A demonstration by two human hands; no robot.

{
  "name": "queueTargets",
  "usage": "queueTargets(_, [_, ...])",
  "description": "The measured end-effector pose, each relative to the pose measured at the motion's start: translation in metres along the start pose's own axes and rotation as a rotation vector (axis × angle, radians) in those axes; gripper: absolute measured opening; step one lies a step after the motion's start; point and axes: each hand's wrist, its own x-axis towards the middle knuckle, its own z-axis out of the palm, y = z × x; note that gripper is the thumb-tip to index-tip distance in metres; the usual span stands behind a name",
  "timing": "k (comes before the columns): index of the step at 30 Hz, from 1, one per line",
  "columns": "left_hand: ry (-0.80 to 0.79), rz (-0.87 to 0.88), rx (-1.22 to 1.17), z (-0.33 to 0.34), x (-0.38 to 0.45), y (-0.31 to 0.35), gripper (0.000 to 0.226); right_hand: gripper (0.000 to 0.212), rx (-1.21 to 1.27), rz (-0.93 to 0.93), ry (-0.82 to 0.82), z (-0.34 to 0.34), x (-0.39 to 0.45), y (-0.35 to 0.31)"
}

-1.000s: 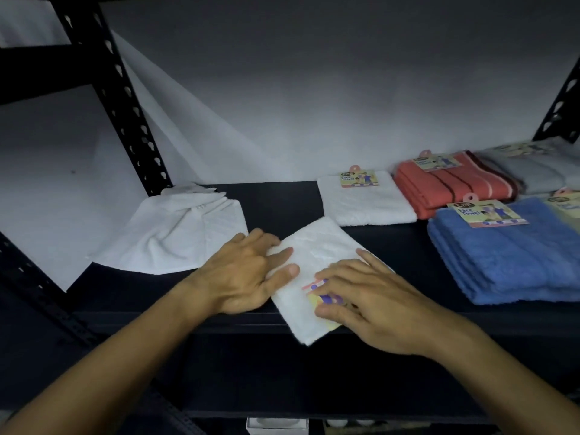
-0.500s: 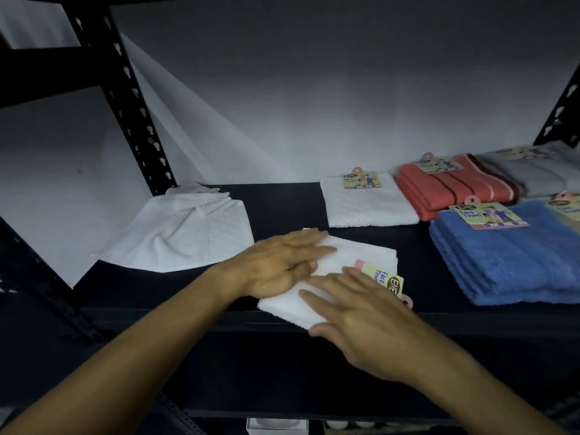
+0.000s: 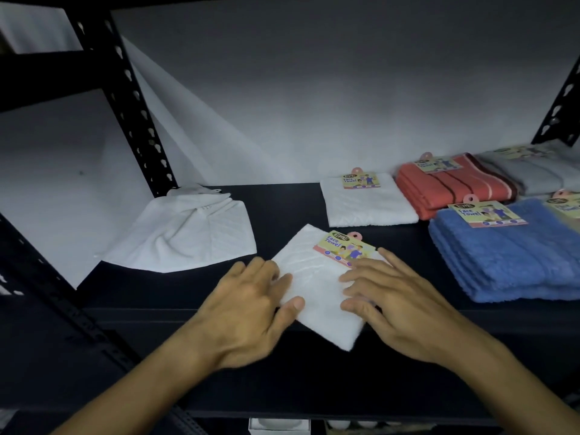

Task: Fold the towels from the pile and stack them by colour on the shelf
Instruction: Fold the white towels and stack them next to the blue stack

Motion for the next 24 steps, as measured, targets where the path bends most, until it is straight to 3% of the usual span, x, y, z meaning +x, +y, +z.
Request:
queueTargets(4, [0.198,0.022,0.086,0.005,-0.003,0.031,0.055,0.078,-0.019,0.122,0.054,0.0,-0.003,0.003])
queueTargets(8, [0.217,-0.038,0.049,0.006,0.005,0.048,0.046,0.065,0.022,0.231,0.068,0.0,0.0,0.01])
queueTargets(12, [0.159,-0.51,-0.202,-0.016,0.019,0.039,0.035,0.029,0.146,0.513,0.279,-0.01,-0.005,0.0])
queueTargets(14, [0.086,-0.721,-0.23,-0.019,0.031,0.026,0.036,0.032,0.029,0.721,0.159,-0.015,-0.001,-0.004])
queueTargets(17, [-0.141,-0.849,-0.304,-0.018,0.05,0.017,0.042,0.046,-0.014,0.923,-0.124,-0.019,0.013,-0.007])
queueTargets(24, [-0.243,-0.882,-0.492,-0.02,0.076,0.016,0.033,0.031,0.23,1.081,-0.129,-0.024,0.039,-0.006])
